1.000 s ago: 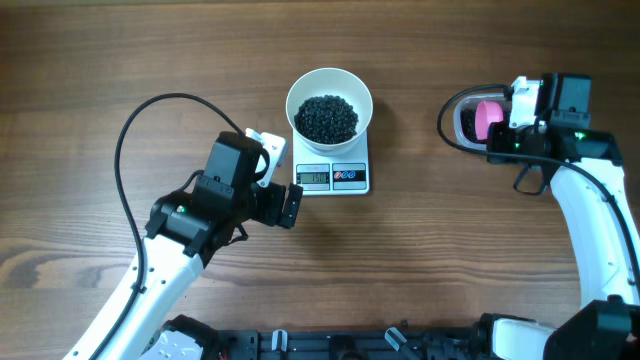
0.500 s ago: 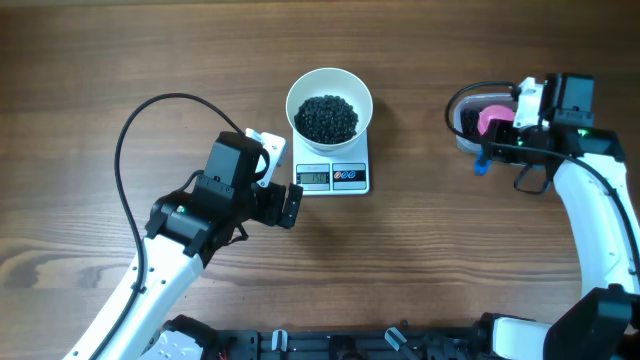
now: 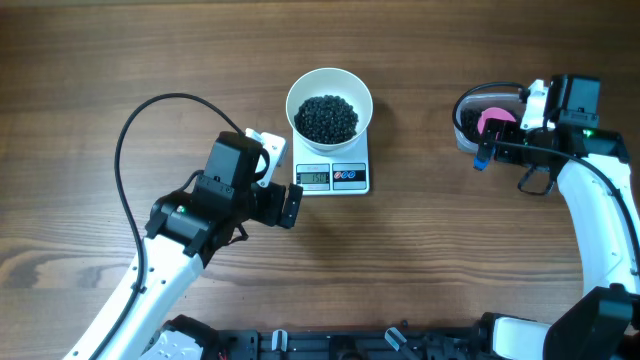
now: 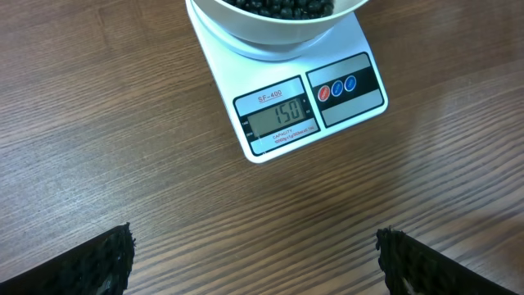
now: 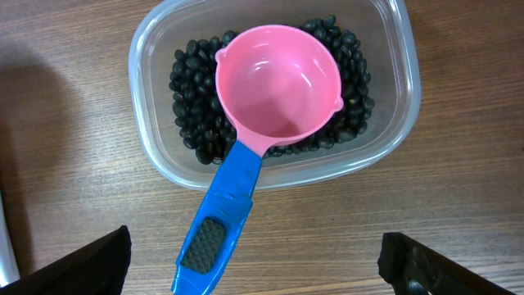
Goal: Scoop item into bowl and weigh 150g on scale
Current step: 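Lower the pink scoop into the bean tub with the right gripper, then open the right gripper and release the scoop in the tub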
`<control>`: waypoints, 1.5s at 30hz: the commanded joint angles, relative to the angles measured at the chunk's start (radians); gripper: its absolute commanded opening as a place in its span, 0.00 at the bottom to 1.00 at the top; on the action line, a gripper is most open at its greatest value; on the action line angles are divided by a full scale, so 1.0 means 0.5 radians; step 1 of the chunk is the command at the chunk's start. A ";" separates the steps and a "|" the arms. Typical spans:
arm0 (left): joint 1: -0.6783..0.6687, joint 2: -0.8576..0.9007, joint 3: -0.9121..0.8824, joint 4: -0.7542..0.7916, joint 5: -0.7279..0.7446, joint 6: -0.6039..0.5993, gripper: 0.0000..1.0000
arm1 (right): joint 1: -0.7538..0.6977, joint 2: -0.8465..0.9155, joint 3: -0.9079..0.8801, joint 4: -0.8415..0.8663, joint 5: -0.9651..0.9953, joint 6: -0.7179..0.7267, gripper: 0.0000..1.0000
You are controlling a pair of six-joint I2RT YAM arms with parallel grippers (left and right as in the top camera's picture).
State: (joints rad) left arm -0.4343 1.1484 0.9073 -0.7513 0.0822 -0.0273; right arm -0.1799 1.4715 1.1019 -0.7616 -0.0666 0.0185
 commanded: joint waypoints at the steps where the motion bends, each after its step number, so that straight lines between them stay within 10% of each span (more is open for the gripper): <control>1: 0.009 0.008 -0.009 0.006 -0.011 0.025 1.00 | -0.006 -0.106 0.006 -0.031 0.027 0.072 1.00; 24: 0.009 0.008 -0.009 0.006 -0.011 0.025 1.00 | -0.006 -1.467 0.006 -0.876 -0.125 0.182 1.00; 45: 0.009 0.008 -0.009 0.006 -0.011 0.025 1.00 | -0.006 -1.511 0.005 -0.993 -0.125 0.179 1.00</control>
State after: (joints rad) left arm -0.4343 1.1484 0.9073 -0.7509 0.0822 -0.0269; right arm -0.1799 0.7139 1.1019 -1.2572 -0.1127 0.0902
